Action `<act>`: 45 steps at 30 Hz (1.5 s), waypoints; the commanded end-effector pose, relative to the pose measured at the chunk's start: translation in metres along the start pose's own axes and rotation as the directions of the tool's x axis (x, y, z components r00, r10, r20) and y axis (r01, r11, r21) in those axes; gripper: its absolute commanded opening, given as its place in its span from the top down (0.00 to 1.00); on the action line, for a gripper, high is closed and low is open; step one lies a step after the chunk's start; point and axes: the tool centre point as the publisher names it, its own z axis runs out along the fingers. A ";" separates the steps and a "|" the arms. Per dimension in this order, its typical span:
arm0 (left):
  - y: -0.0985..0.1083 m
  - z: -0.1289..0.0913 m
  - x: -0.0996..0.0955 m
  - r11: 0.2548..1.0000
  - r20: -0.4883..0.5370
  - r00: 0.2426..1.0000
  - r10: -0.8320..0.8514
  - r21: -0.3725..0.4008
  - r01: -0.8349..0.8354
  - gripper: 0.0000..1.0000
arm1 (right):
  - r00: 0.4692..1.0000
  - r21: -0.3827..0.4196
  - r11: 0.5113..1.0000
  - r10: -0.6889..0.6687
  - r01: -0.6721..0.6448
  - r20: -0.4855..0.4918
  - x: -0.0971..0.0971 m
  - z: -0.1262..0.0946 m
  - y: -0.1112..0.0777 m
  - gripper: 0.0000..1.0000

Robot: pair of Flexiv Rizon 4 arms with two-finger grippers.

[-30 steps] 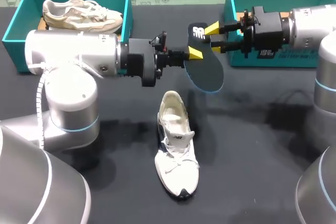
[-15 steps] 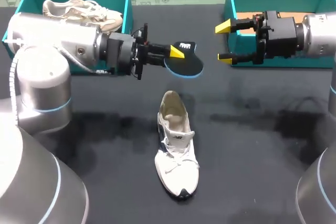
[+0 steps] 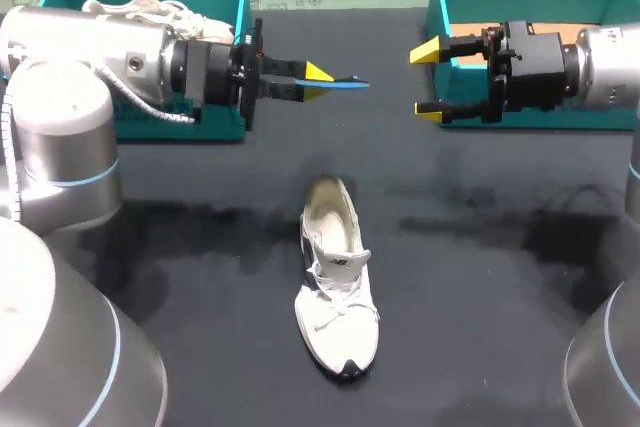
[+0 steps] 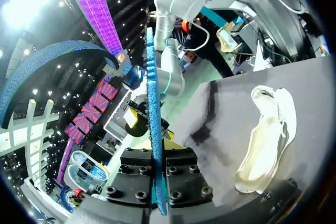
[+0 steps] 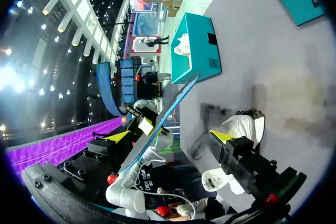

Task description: Take the shoe out of the shoebox, open the shoe tongue, remove and reinsert the insole, then place the shoe into the shoebox

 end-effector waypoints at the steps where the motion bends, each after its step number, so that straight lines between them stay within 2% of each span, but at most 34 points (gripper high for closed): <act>1: 0.003 -0.014 -0.001 0.813 0.086 0.809 -0.581 0.107 0.572 1.00 | 1.000 0.000 1.000 0.000 0.000 0.003 0.000 0.001 0.000 0.00; 10: 0.003 -0.014 -0.001 0.813 0.086 0.809 -0.581 0.107 0.572 1.00 | 1.000 0.000 1.000 0.000 0.000 0.003 0.000 0.001 0.000 0.00; 11: 0.002 -0.010 -0.001 0.779 0.105 0.772 -0.627 0.102 0.619 1.00 | 1.000 0.000 1.000 0.000 0.000 0.003 0.000 0.001 0.000 0.00; 14: 0.003 -0.001 0.002 0.584 0.118 0.572 -0.811 0.150 0.797 1.00 | 1.000 0.000 1.000 0.000 0.000 0.003 0.000 0.001 0.000 0.00; 19: -0.008 0.002 -0.006 0.219 0.094 0.206 -0.974 0.161 0.962 1.00 | 1.000 0.000 1.000 0.000 0.000 0.003 0.000 0.001 0.000 0.00; 20: -0.013 0.001 -0.009 0.217 0.092 0.206 -0.974 0.136 0.967 1.00 | 1.000 0.000 1.000 0.000 0.000 0.003 0.000 0.001 0.000 0.00; 32: -0.013 0.001 -0.009 0.217 0.092 0.206 -0.974 0.136 0.967 1.00 | 1.000 0.000 1.000 0.000 0.000 0.003 0.000 0.001 0.000 0.00; 34: -0.003 0.004 -0.002 0.091 0.091 0.078 -0.993 0.152 0.984 1.00 | 1.000 0.000 1.000 0.000 0.000 0.003 0.000 0.001 0.000 0.00; 35: 0.000 0.004 0.002 0.003 0.083 -0.011 -0.997 0.165 0.986 1.00 | 1.000 0.000 1.000 0.000 0.000 0.003 0.000 0.001 0.000 0.00; 37: 0.004 0.004 0.005 -0.073 0.065 -0.085 -0.994 0.169 0.983 1.00 | 1.000 0.000 1.000 0.000 0.000 0.003 0.000 0.001 0.000 0.00; 39: 0.003 0.001 0.005 -0.169 0.058 -0.182 -0.982 0.176 0.970 1.00 | 1.000 0.000 1.000 0.000 0.000 0.003 0.000 0.001 0.000 0.00; 41: -0.001 -0.003 0.002 -0.316 0.026 -0.325 -0.945 0.172 0.933 1.00 | 1.000 0.000 1.000 0.000 0.000 0.003 0.000 0.001 0.000 0.00; 43: -0.004 -0.005 0.000 -0.432 -0.020 -0.434 -0.901 0.133 0.892 1.00 | 1.000 0.000 1.000 0.000 0.000 0.003 0.000 0.001 0.000 0.00; 45: -0.004 -0.005 0.000 -0.432 -0.020 -0.434 -0.901 0.133 0.892 1.00 | 1.000 0.000 1.000 0.000 0.000 0.003 0.000 0.001 0.000 0.00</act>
